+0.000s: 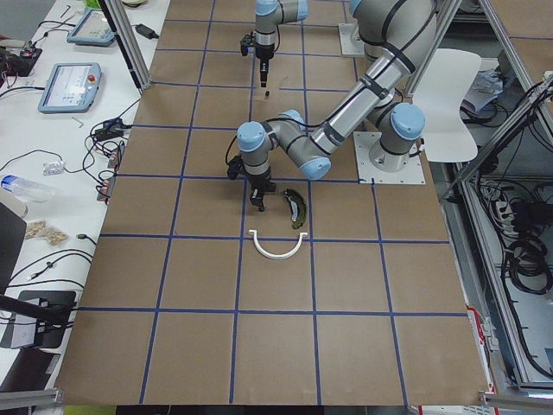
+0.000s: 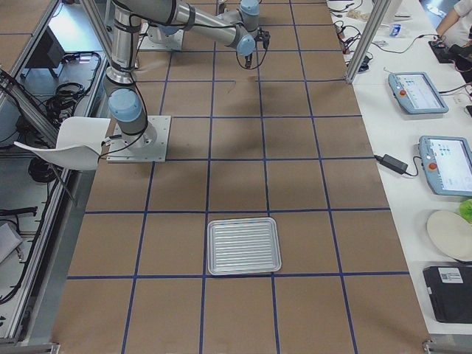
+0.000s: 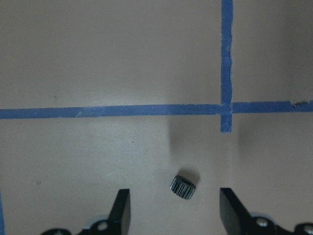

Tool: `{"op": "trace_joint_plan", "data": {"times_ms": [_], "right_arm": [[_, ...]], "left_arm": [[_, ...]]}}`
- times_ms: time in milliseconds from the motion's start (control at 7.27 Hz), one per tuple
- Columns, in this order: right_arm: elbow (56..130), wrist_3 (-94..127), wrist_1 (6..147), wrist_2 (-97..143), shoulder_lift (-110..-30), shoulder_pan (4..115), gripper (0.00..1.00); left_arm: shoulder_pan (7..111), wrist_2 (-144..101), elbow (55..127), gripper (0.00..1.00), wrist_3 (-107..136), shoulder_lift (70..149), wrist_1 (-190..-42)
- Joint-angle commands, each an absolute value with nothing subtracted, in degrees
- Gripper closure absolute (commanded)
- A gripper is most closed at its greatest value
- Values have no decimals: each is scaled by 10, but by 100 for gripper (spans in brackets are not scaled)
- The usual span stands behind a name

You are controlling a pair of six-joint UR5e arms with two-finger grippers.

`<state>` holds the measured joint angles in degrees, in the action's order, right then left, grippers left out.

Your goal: Place bearing gear from tray to pile

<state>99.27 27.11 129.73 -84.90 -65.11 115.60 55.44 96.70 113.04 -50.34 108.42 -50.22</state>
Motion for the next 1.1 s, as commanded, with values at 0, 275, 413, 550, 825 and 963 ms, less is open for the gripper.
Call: {"op": "trace_joint_plan", "data": {"times_ms": [0,275,413,550,825,963], "right_arm": [[975,263,1295,-850,-653,1150,0],[916,254,1200,-852,-688,1128,0],[886,216,1137,-863,-717,1096,0],[860,172,1068,-873,-749,1068,0],[847,74,973,-875,-813,1016,0],[852,40,953,-876,-843,986,0]], "left_arm": [[565,966,1121,0,-484,1070,-507],[619,959,1095,0,-381,1055,-547],[670,957,1073,0,-299,1048,-588],[719,955,1048,0,-207,1045,-625],[824,929,1019,0,-73,1054,-647],[871,921,1013,0,-31,1062,-646]]}}
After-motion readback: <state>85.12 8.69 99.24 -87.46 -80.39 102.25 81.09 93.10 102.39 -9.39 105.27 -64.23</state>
